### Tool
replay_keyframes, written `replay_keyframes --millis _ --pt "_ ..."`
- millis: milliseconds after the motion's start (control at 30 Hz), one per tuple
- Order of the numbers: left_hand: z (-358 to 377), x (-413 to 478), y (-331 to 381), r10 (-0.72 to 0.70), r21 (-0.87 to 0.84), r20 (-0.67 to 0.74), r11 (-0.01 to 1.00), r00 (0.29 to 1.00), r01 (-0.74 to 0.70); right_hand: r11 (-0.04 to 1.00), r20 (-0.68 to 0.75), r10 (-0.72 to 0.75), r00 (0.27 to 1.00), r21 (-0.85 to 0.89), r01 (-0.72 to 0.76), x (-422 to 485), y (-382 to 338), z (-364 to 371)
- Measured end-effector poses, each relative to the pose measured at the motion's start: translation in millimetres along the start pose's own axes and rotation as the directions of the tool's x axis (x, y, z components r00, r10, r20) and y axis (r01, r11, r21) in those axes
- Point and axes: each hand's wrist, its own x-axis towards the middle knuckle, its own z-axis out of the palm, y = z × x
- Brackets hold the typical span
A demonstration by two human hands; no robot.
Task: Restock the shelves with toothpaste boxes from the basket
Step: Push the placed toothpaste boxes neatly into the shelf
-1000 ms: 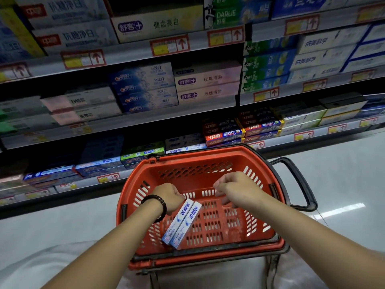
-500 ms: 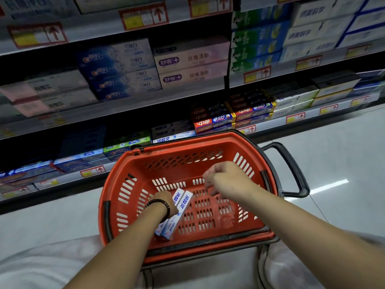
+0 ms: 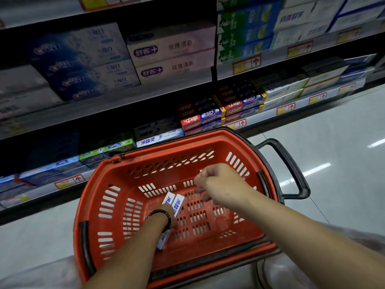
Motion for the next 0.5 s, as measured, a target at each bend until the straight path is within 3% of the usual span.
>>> replay_keyframes --millis 200,500 --pt "1 14 7 0.095 0.025 -0.048 0.995 0.994 -0.094 1.0 -0.015 0.006 1.0 0.031 -0.005 4 -1 -4" --pt "16 16 15 0.034 0.057 0.037 0.998 0.999 -0.036 0.999 -0.004 0.004 1.0 0.033 -0.004 4 -6 -3"
